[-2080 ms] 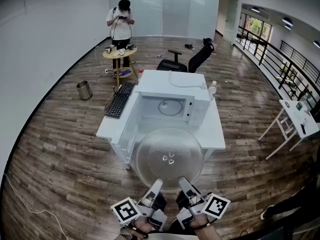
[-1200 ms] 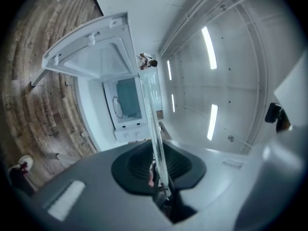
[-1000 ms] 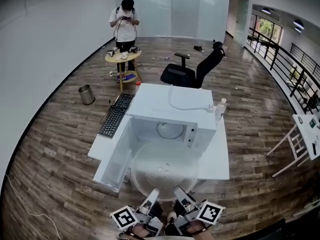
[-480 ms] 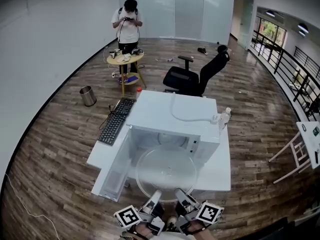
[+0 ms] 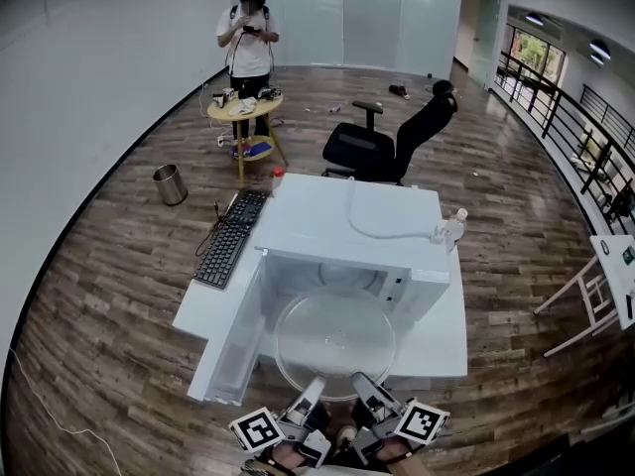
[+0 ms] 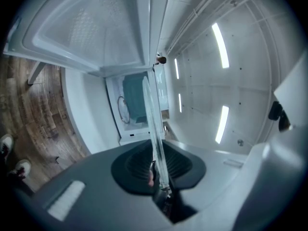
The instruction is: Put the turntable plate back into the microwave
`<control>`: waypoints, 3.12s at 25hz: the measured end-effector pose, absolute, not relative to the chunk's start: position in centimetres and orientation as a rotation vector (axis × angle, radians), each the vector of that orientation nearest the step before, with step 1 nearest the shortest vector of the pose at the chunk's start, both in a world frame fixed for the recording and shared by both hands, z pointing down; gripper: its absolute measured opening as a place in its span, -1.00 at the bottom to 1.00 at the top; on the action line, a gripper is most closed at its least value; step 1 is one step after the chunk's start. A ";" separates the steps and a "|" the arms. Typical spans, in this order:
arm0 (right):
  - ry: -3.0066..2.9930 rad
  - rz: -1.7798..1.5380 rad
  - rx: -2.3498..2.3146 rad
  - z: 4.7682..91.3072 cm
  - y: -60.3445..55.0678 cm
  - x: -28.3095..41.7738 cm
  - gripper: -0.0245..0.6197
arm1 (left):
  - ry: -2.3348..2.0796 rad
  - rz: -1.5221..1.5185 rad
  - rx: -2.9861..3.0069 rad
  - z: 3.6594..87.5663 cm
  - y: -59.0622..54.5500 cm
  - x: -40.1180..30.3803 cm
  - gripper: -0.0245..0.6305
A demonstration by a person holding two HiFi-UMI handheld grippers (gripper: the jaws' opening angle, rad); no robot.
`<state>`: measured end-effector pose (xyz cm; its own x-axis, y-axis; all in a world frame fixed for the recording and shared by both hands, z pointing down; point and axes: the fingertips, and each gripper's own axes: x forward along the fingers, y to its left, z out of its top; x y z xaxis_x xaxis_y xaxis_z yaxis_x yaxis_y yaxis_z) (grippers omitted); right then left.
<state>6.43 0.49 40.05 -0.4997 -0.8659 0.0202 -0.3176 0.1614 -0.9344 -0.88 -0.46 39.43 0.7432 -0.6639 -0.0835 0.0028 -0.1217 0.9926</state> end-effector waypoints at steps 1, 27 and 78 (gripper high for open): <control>1.914 -1.327 -1.121 40.2 0.4 6.3 -0.68 | -0.539 -0.620 1.597 39.5 -0.5 -1.0 -0.74; 1.916 -1.257 -1.132 44.3 -6.2 8.3 -0.68 | -0.570 -0.565 1.642 45.2 -6.8 0.6 -0.72; 1.965 -1.356 -1.313 48.5 -20.5 10.8 -0.67 | -0.662 -0.396 1.819 48.9 -21.4 3.0 -0.66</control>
<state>10.83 -20.51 48.48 -0.4700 -0.8666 0.1675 -0.4642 0.0812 -0.8820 2.99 -21.39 48.86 0.7876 -0.6142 0.0505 -0.2458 -0.2379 0.9397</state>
